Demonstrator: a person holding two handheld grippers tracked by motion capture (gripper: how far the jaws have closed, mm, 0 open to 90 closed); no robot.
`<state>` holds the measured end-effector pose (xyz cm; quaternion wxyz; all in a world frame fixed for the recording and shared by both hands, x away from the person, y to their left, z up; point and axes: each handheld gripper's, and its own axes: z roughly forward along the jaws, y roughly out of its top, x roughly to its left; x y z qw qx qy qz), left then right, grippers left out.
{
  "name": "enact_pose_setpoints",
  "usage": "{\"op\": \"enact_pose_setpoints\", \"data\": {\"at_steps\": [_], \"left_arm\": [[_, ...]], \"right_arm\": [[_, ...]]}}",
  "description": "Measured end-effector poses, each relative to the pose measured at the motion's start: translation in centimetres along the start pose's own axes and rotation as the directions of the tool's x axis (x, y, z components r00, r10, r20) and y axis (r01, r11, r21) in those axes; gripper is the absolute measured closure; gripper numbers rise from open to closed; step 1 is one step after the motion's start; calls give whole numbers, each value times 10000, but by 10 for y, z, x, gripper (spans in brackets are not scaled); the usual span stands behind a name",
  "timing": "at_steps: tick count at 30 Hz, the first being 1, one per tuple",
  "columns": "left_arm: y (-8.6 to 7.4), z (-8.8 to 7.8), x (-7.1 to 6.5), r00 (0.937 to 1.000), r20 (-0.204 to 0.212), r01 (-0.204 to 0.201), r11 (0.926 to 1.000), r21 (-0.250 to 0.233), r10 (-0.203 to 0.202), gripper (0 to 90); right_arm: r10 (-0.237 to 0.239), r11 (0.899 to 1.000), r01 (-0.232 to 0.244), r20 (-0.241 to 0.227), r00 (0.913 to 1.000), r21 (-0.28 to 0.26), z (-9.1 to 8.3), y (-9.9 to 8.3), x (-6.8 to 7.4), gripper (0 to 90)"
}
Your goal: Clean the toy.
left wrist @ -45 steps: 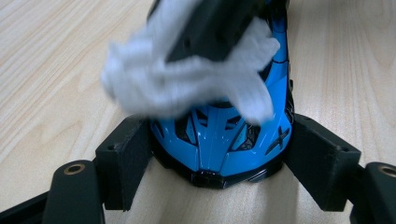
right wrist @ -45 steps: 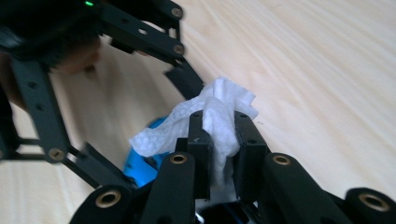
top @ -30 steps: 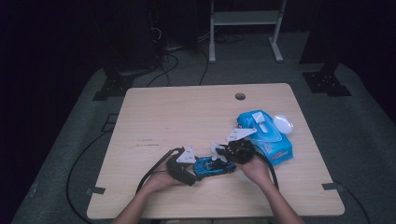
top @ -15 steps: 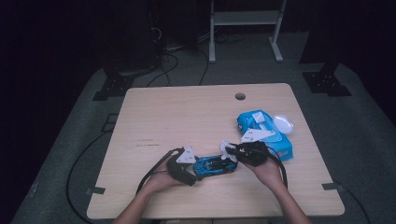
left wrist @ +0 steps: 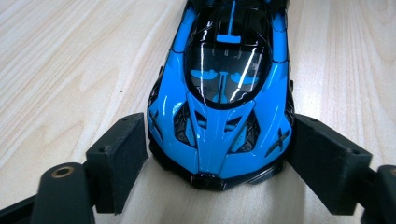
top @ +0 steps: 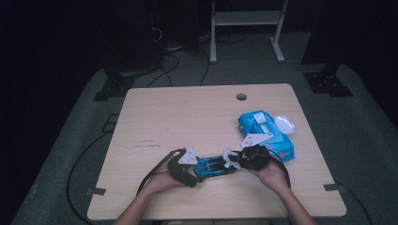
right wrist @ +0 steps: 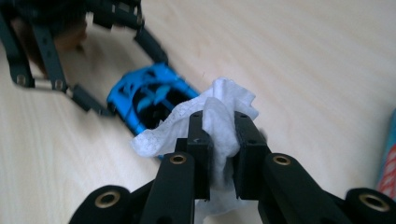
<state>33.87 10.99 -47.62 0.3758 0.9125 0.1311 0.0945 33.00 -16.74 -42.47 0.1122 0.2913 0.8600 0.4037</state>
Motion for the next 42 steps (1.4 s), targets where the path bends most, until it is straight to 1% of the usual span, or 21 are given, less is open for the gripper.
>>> {"op": "enact_pose_setpoints", "data": {"at_steps": [1, 2, 4, 7, 10, 12, 13, 15, 17, 18, 20, 21, 22, 24, 25, 27, 31, 33, 36, 40, 42], "left_arm": [[1, -1, 0, 10000, 80, 46, 9999, -98, -45, 202], [2, -2, 1, 9999, 124, -17, 9999, -155, 19, 201], [3, -5, 2, 9998, 177, 116, 9994, -331, -110, 199], [2, -9, 7, 9983, 346, 476, 9975, -524, -459, 197], [1, -12, 11, 9949, 588, 857, 9935, -755, -813, 210], [1, -13, 15, 9892, 923, 1222, 9885, -892, -1139, 257], [0, -13, 16, 9858, 977, 1458, 9844, -986, -1363, 271], [-1, -12, 18, 9805, 1109, 1734, 9800, -978, -1624, 277], [-2, -11, 21, 9729, 1261, 2068, 9733, -997, -1938, 286], [-2, -11, 22, 9685, 1310, 2257, 9688, -1023, -2117, 290], [-2, -10, 23, 9647, 1293, 2427, 9650, -994, -2294, 300], [-2, -10, 24, 9617, 1308, 2544, 9622, -973, -2410, 301], [-3, -9, 24, 9571, 1339, 2706, 9578, -964, -2569, 305], [-3, -8, 25, 9511, 1393, 2897, 9527, -918, -2758, 306], [-4, -8, 26, 9488, 1414, 2962, 9511, -880, -2824, 306], [-4, -8, 26, 9476, 1391, 3009, 9497, -869, -2875, 305], [-4, -6, 27, 9423, 1371, 3188, 9437, -882, -3055, 296], [-4, -6, 26, 9429, 1330, 3183, 9438, -892, -3054, 295], [-4, -6, 25, 9438, 1313, 3159, 9448, -873, -3034, 294], [-5, -6, 24, 9403, 1369, 3258, 9406, -961, -3117, 295], [-5, -6, 23, 9409, 1340, 3250, 9405, -991, -3111, 295]], "right_arm": [[45, 10000, -44, -89, 10000, 87, 0, -3, 0, 789], [77, 9998, -75, -147, 9999, 164, 0, -6, 0, 789], [162, 9994, -150, -362, 9992, 313, 0, -10, 0, 788], [167, 9986, -140, -506, 9986, 518, 2, -14, 1, 788], [209, 9978, -170, -610, 9979, 642, 6, -16, 0, 786], [225, 9977, -177, -718, 9972, 659, 8, -18, -1, 786], [279, 9978, -230, -789, 9965, 624, 8, -18, -2, 786], [346, 9978, -294, -885, 9955, 597, 8, -19, -3, 786], [407, 9977, -352, -973, 9944, 580, 9, -20, -4, 786], [412, 9978, -358, -995, 9942, 554, 9, -21, -4, 786], [424, 9980, -375, -991, 9942, 506, 9, -22, -3, 786], [390, 9983, -344, -994, 9943, 471, 9, -23, -3, 786], [385, 9984, -340, -1007, 9942, 462, 9, -24, -3, 786], [369, 9987, -331, -1034, 9940, 380, 9, -25, -3, 787], [379, 9987, -343, -1034, 9939, 364, 8, -25, -2, 787], [293, 9992, -266, -1017, 9944, 284, 8, -27, -1, 788], [186, 9996, -163, -997, 9948, 234, 7, -29, 0, 789], [135, 9997, -114, -988, 9950, 215, 7, -29, 1, 789], [-99, 9998, 112, -876, 9961, 150, 7, -30, 3, 790], [-160, 9998, 165, -920, 9956, 54, 5, -33, 5, 791], [-221, 9997, 227, -893, 9958, 57, 5, -33, 5, 791]]}}
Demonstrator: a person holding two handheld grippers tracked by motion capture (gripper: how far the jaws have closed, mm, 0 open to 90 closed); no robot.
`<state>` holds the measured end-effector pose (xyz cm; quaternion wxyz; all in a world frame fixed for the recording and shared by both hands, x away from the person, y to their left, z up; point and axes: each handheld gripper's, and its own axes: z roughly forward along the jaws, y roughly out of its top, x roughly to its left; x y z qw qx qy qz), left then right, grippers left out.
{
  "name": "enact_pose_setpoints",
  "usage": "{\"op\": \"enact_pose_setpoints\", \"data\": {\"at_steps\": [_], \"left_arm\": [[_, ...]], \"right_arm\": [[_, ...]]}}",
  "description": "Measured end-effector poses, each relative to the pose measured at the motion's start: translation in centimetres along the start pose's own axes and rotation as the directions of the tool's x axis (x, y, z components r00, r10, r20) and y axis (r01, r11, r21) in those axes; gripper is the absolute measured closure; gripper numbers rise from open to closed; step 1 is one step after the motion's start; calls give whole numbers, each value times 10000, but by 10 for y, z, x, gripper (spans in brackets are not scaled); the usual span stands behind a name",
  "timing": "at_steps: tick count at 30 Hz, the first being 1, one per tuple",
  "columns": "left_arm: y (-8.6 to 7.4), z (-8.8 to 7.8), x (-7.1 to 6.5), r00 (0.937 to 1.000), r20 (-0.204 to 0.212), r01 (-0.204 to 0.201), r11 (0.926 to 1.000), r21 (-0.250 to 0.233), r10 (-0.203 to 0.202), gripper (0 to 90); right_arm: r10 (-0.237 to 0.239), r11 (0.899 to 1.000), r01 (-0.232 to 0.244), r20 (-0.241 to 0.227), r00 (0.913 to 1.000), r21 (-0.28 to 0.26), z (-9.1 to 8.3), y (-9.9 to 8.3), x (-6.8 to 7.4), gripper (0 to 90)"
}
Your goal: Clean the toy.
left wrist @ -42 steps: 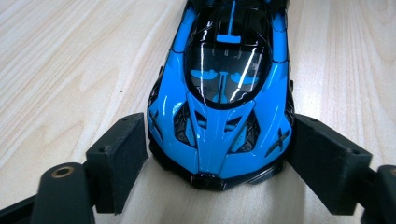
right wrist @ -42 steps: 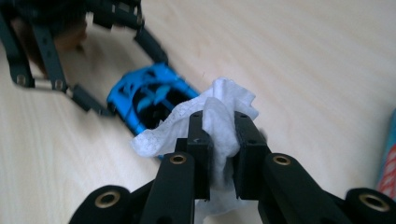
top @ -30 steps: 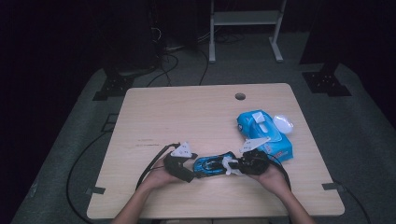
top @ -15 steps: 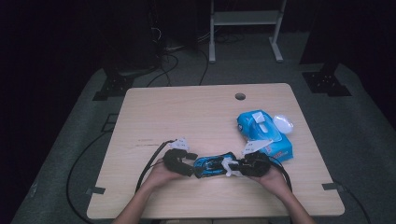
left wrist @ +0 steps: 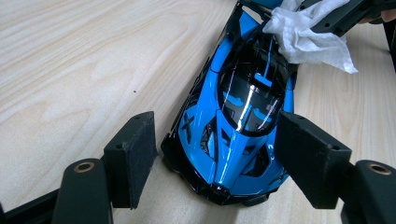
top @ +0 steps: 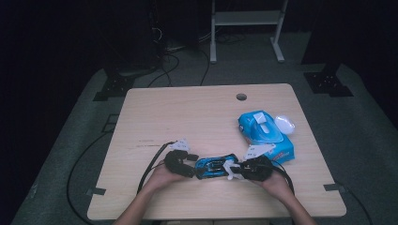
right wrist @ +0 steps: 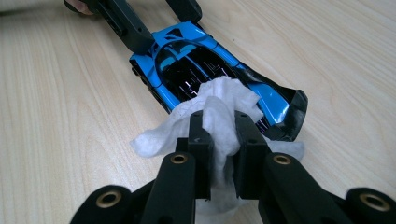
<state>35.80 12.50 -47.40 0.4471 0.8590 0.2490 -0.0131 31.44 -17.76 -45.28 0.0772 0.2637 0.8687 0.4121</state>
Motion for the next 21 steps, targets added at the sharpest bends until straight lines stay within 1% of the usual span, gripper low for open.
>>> {"op": "enact_pose_setpoints", "data": {"at_steps": [3, 12, 16, 21], "left_arm": [[1, 0, -2, 9999, -89, -141, 9999, 40, 141, 295], [-1, 0, -5, 9999, -103, -124, 9999, 30, 124, 280], [-1, 0, -7, 10000, 21, -32, 10000, 23, 32, 279], [-2, 1, -5, 9991, 353, 238, 9997, 87, -241, 296]], "right_arm": [[-89, 10000, 89, 69, 9999, 16, 0, 0, 2, 791], [-379, 9993, 379, 111, 9992, -35, -4, -5, 9, 792], [-641, 9979, 642, 190, 9978, -41, -5, -7, 13, 793], [-837, 9964, 840, 251, 9962, -127, -6, -10, 17, 794]]}}
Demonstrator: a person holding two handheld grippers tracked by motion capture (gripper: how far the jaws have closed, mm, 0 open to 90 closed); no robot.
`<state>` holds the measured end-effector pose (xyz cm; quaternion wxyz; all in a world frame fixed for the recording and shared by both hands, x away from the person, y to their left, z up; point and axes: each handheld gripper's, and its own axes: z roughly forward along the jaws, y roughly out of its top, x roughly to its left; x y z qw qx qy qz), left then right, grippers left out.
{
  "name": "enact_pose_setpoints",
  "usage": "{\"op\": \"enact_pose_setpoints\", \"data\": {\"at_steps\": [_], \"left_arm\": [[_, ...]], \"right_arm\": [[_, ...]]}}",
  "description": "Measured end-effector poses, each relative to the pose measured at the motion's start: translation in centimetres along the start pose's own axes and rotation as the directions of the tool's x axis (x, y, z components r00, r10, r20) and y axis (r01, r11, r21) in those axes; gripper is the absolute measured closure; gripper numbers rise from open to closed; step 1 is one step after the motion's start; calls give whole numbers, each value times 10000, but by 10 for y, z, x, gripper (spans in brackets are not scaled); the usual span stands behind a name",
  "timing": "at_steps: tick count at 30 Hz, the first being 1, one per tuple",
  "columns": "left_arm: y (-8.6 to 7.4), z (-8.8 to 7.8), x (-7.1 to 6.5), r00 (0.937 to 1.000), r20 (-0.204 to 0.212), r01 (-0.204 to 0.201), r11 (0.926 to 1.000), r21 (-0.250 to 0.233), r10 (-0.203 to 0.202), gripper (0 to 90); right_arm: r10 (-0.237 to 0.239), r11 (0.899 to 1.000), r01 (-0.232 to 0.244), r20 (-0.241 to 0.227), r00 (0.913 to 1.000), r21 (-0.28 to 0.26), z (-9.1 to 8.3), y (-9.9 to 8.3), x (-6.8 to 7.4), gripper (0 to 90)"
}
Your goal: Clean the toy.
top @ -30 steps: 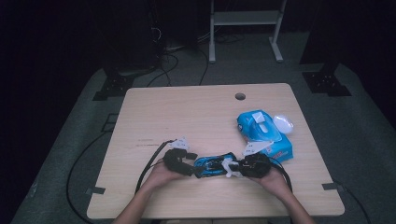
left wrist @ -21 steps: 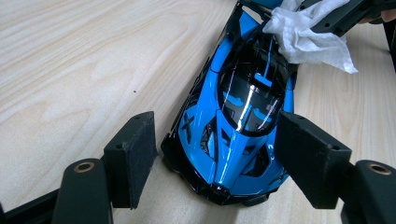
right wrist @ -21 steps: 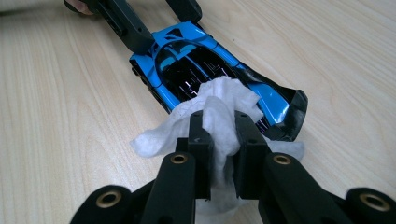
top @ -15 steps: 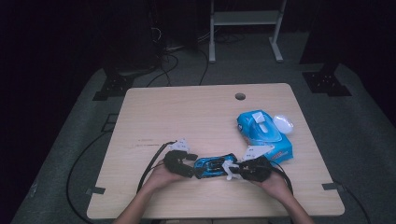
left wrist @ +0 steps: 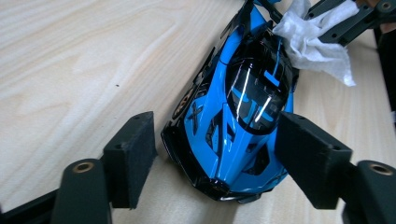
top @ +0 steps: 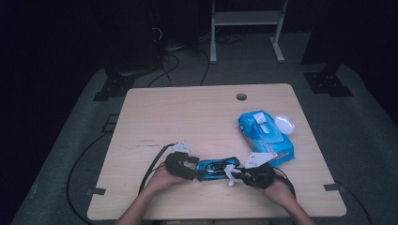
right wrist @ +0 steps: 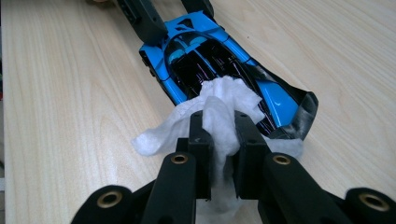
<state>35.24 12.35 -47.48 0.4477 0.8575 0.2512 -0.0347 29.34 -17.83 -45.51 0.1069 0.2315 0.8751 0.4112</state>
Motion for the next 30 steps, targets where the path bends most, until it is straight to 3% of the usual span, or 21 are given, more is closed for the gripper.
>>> {"op": "enact_pose_setpoints", "data": {"at_steps": [4, 9, 14, 19, 22, 24, 27, 30], "left_arm": [[0, 1, 2, 9992, 354, 204, 9998, 4, -204, 340], [-2, 1, 4, 9982, 437, 409, 9992, 9, -409, 396], [-3, 0, 3, 9985, 467, 299, 9996, 10, -299, 401], [-4, 2, 7, 9959, 536, 723, 9973, 136, -729, 330], [-4, 2, 7, 9941, 763, 768, 9970, 112, -774, 351], [-4, 2, 7, 9929, 957, 707, 9975, 66, -710, 410], [-4, 1, 6, 9941, 954, 510, 9987, 30, -510, 428], [-3, 0, 3, 9968, 805, 19, 10000, -11, -18, 433]], "right_arm": [[-151, 9999, 151, 17, 9999, -19, -1, -2, 4, 795], [-166, 9998, 167, 82, 9998, -116, -2, -4, 6, 795], [-325, 9993, 328, 170, 9993, -166, -2, -5, 8, 795], [-488, 9986, 492, 264, 9985, -168, -3, -7, 12, 798], [-534, 9983, 539, 268, 9982, -212, -3, -8, 14, 798], [-530, 9983, 536, 273, 9982, -229, -4, -9, 14, 798], [-562, 9980, 569, 273, 9980, -277, -4, -10, 14, 798], [-655, 9973, 665, 308, 9974, -309, -4, -10, 16, 798]]}}
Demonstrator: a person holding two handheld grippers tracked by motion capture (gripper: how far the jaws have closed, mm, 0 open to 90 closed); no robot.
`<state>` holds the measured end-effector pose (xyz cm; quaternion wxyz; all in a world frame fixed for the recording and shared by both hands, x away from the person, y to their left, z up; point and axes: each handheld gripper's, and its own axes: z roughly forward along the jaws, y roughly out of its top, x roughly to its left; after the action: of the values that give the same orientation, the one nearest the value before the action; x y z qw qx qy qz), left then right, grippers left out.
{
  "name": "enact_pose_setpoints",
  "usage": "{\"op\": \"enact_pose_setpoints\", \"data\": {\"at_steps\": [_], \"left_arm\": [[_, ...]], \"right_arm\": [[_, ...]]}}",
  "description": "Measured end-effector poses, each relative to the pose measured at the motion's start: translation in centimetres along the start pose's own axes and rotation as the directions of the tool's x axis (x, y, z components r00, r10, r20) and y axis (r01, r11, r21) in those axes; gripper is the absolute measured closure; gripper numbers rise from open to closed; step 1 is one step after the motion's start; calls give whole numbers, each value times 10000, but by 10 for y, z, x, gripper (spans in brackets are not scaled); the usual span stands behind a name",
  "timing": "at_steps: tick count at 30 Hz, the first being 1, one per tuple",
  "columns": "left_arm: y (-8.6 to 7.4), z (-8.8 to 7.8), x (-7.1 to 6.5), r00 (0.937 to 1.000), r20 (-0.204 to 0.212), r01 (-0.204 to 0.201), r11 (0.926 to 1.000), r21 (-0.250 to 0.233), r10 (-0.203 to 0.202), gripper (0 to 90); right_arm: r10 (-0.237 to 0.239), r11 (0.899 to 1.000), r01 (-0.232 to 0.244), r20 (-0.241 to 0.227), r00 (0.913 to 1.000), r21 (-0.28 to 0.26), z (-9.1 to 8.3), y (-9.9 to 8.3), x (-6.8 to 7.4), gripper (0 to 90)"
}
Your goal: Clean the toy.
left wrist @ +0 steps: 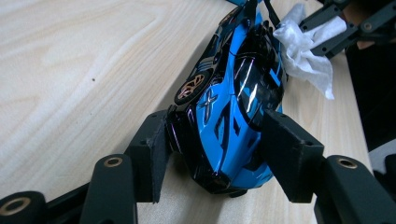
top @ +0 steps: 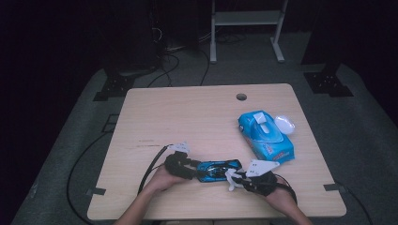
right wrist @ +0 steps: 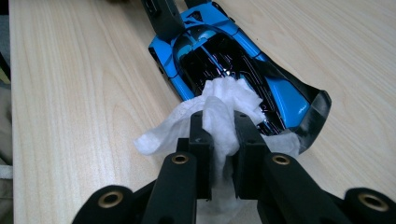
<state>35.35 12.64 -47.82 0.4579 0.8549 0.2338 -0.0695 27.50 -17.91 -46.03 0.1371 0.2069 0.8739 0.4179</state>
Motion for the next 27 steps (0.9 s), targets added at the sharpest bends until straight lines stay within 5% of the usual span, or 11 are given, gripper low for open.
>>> {"op": "enact_pose_setpoints", "data": {"at_steps": [3, 9, 16, 27], "left_arm": [[0, -1, -5, 9978, -317, -578, 9983, -105, 574, 440], [2, -1, -12, 9830, -1086, -1526, 9876, -375, 1478, 460], [3, -1, -16, 9550, -1903, -2396, 9698, -444, 2273, 467], [1, -5, -13, 9312, -2645, -2772, 9585, -671, 2508, 506]], "right_arm": [[-102, 9999, 102, 129, 9999, 23, 0, 0, 3, 798], [-176, 9998, 173, 491, 9986, 58, 2, -1, 0, 798], [-92, 9999, 88, 737, 9972, 62, 7, 1, -7, 797], [-76, 9997, 53, 976, 9952, 247, 20, 9, -19, 796]]}}
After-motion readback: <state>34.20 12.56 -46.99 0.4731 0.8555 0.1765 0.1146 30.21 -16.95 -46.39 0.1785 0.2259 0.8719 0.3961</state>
